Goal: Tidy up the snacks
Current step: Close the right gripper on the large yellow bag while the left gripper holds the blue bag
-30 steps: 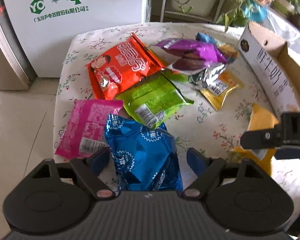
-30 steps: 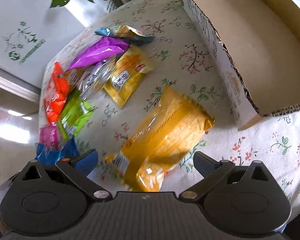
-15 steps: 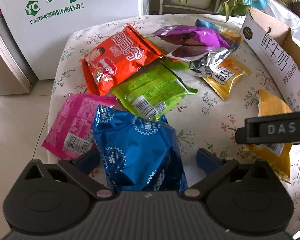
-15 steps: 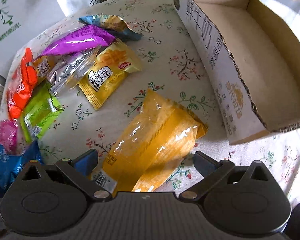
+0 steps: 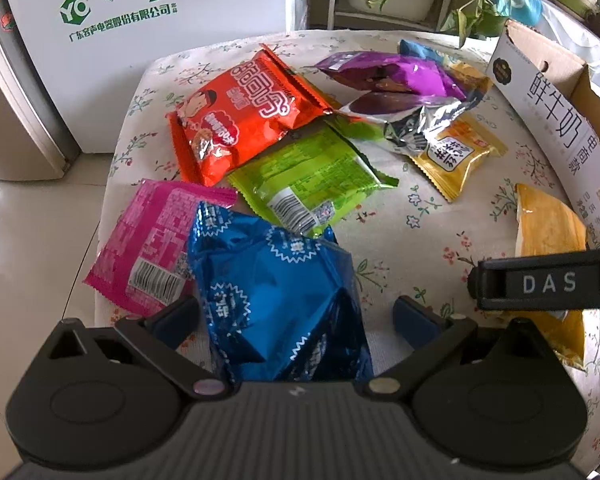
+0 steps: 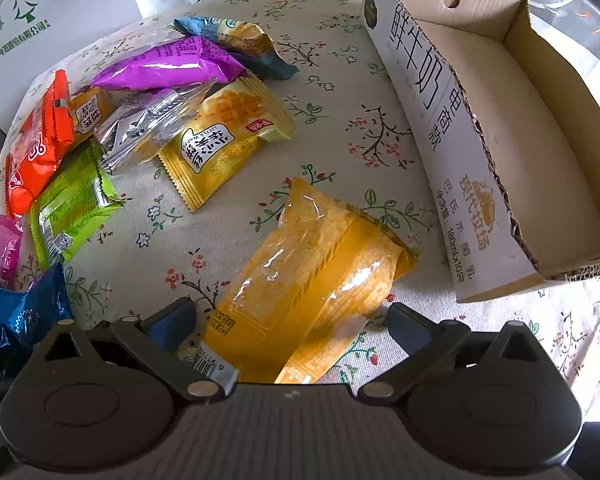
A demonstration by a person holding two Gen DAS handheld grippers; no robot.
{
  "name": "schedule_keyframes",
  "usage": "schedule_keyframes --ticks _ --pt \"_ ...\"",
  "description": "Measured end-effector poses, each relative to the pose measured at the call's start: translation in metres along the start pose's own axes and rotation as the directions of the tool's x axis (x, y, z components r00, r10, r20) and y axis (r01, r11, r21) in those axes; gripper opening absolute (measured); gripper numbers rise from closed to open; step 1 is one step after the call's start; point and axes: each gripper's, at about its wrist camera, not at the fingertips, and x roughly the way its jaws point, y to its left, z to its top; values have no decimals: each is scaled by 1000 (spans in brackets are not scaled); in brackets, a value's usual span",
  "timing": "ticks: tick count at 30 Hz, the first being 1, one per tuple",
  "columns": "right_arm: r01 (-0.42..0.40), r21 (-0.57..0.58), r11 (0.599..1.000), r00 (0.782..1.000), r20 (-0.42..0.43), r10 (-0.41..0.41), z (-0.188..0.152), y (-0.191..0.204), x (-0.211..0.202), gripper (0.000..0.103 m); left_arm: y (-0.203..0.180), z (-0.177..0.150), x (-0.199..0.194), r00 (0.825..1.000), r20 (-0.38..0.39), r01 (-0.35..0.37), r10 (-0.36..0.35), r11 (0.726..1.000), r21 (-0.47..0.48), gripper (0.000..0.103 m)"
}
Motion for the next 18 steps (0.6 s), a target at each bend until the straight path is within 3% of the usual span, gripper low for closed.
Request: schedule_keyframes --ticks 11,18 --pt "-31 -49 998 999 13 32 -9 -5 -8 99 -2 -2 -5 1000 7 2 -2 1000 4 98" --pt "-76 -70 995 996 50 80 -12 -16 -20 79 -3 -4 -14 999 50 9 -9 1000 -8 67"
